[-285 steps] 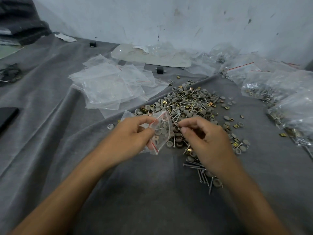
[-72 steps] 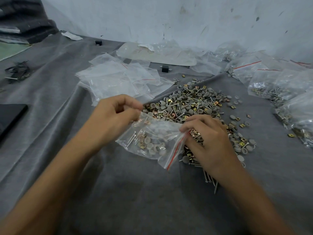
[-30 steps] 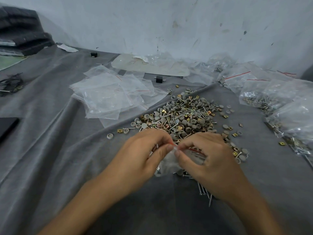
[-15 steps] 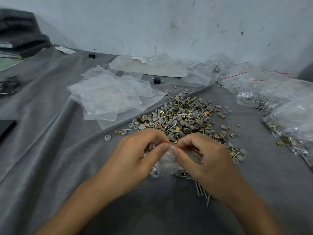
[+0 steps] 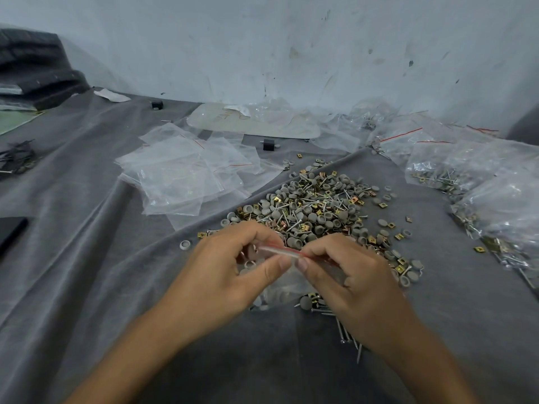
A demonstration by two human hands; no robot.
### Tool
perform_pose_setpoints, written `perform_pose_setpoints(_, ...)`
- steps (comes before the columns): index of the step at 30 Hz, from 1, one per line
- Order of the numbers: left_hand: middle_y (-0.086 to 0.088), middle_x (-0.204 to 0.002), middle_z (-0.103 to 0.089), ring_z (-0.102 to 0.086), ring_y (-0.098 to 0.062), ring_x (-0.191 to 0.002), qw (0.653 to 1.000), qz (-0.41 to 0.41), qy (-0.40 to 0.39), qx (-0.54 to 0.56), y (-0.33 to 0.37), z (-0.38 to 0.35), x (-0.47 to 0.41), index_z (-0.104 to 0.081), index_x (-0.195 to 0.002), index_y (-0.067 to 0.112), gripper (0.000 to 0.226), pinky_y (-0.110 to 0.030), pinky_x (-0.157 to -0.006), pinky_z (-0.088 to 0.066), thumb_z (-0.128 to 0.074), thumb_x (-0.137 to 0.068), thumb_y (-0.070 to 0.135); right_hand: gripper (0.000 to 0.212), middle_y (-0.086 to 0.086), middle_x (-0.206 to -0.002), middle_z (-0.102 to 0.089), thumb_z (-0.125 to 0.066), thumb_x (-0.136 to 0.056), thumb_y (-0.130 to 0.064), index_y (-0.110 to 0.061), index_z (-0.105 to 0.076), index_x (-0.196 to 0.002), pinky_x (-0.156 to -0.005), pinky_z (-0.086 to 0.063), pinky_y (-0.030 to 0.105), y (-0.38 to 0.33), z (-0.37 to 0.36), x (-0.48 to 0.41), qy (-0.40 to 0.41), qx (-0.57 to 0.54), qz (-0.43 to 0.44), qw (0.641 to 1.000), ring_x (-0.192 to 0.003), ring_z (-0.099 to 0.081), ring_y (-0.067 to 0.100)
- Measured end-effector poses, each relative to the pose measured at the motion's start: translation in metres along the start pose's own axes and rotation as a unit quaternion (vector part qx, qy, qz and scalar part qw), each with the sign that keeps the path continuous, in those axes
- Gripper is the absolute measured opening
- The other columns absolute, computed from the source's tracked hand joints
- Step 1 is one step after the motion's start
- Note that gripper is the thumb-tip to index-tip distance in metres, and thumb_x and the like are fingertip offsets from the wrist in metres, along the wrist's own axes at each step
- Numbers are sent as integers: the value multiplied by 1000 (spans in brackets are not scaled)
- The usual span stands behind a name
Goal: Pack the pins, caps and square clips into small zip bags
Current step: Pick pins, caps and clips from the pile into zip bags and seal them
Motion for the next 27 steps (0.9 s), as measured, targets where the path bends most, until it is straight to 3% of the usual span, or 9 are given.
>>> perform_pose_setpoints(2, 16, -92, -70, -65, -11, -89, 1000, -8, -7, -9, -1, -1, 0, -74, -97, 33, 18, -22, -72, -46, -69, -89, 48, 6, -20, -83, -59, -66, -95, -28, -23, -68, -93, -69, -38, 8, -1, -3, 0, 2, -4, 5, 1000, -80, -58, 1)
perform_pose_setpoints(6, 14, -86, -68, -64, -14, -81, 1000, 3, 27, 1, -6, 1, -1, -71, -92, 32, 7, -35, -69, -50, -71, -88, 38, 9, -16, -86, -63, -66, -94, -34, -25, -69, -94, -68, -42, 13, 3, 2, 0, 21, -9, -22, 999, -82, -62, 7)
perform_pose_setpoints(9, 13, -87, -69, -63, -14, -80, 999, -5, 37, 5, -4, 5, -1, -68, -95, 36, 10, -33, -69, -50, -69, -88, 42, 7, -14, -84, -61, -64, -96, -32, -26, -66, -92, -65, -44, 18, 2, 4, -1, 27, -17, -6, 999, -79, -62, 9)
perform_pose_setpoints(13, 13, -91, -71, -65, -16, -85, 999, 3, 40, 5, -5, 13, -1, -69, -96, 38, 12, -33, -71, -51, -68, -88, 47, 8, -14, -83, -61, -68, -97, -29, -25, -67, -91, -56, -42, 9, 2, 2, 0, 21, -59, -15, 998, -69, -64, 3)
perform_pose_setpoints(18, 17, -90, -71, -67, -14, -85, 999, 3, 53, -10, -6, 19, -1, -69, -93, 39, 19, -38, -72, -53, -62, -87, 56, 8, -13, -81, -60, -65, -96, -27, -25, -65, -89, -62, -41, 10, 4, 7, -1, 38, -50, -16, 998, -75, -61, 9)
perform_pose_setpoints(21, 15, -89, -71, -66, -15, -84, 998, 8, 62, -14, -6, 19, -2, -69, -92, 37, 19, -36, -72, -53, -63, -87, 54, 8, -13, -83, -62, -62, -97, -30, -25, -68, -95, -64, -44, 17, 4, 6, -2, 33, -65, -29, 997, -78, -62, 13)
perform_pose_setpoints(25, 16, -87, -71, -67, -11, -81, 995, 28, 89, -17, -8, 24, -3, -69, -91, 38, 8, -21, -65, -50, -68, -89, 46, 13, -10, -82, -63, -60, -97, -32, -25, -71, -98, -59, -48, 34, 5, 10, -2, 45, -98, -54, 993, -72, -62, 18)
perform_pose_setpoints(27, 16, -87, -70, -67, -10, -81, 995, 32, 93, -20, -8, 24, -2, -68, -91, 37, 7, -18, -65, -49, -68, -89, 44, 13, -10, -80, -62, -59, -97, -31, -25, -71, -96, -58, -47, 36, 4, 10, -2, 42, -100, -52, 993, -70, -62, 18)
Point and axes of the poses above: each hand's wrist, its own x-axis away from the middle knuckle, its own z-axis out of the back of the hand, y = z × x, the point moved 2 cm from there along -x, towards the middle knuckle
